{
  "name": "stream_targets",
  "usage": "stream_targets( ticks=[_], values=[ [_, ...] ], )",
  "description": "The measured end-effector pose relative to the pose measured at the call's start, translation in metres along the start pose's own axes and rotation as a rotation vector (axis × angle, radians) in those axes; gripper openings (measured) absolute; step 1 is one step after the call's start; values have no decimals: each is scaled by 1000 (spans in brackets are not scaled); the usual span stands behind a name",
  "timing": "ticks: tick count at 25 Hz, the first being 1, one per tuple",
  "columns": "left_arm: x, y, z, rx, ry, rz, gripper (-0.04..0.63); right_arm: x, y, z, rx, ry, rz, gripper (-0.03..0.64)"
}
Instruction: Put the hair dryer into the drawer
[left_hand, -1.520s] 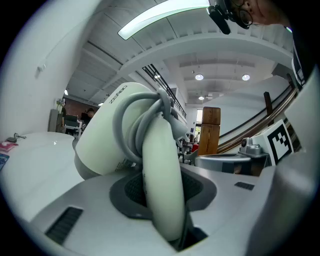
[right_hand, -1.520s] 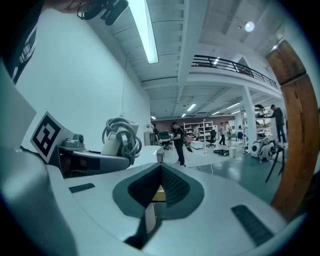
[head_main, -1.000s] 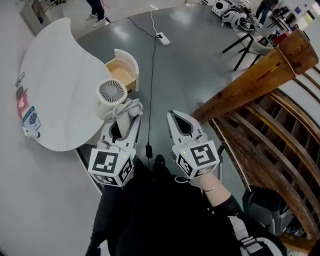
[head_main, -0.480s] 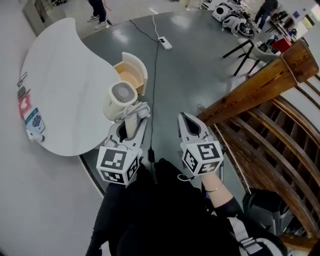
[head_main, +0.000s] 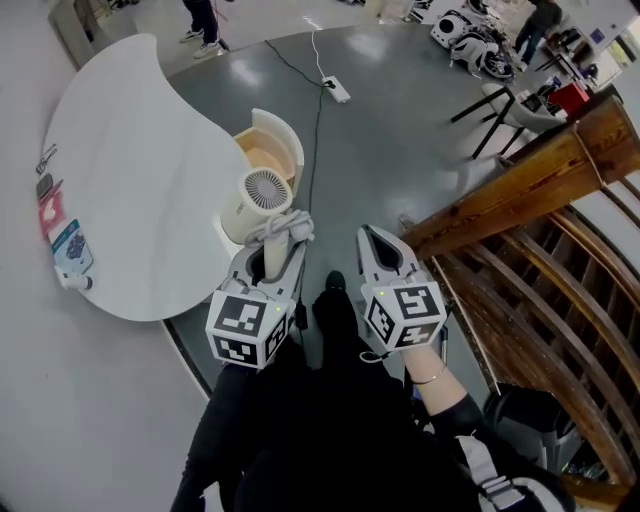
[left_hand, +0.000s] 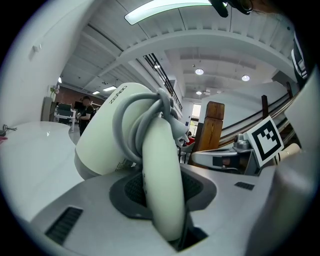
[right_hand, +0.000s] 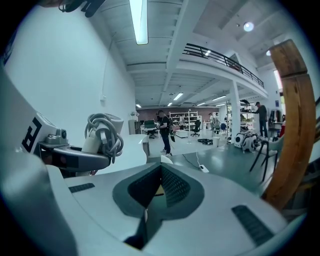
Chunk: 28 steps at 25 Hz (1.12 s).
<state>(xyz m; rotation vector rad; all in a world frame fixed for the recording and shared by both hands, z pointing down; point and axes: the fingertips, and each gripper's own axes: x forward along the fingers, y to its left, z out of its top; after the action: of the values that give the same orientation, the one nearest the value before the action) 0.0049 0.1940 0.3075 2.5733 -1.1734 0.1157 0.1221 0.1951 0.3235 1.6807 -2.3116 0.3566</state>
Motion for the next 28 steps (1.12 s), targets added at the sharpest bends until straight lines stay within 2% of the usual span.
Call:
stream_targets(
  ticks=[13,21,28],
  values=[
    [67,17,1,-39,43,92,126,58,-50,13,-2,28,85,2],
    [122,50,-5,-105,68,226,126,112,-89,20,-30,58,157,2],
    [163,75,-7,-131,98,306,126,156,-119,19,-59,112,210,2]
  ],
)
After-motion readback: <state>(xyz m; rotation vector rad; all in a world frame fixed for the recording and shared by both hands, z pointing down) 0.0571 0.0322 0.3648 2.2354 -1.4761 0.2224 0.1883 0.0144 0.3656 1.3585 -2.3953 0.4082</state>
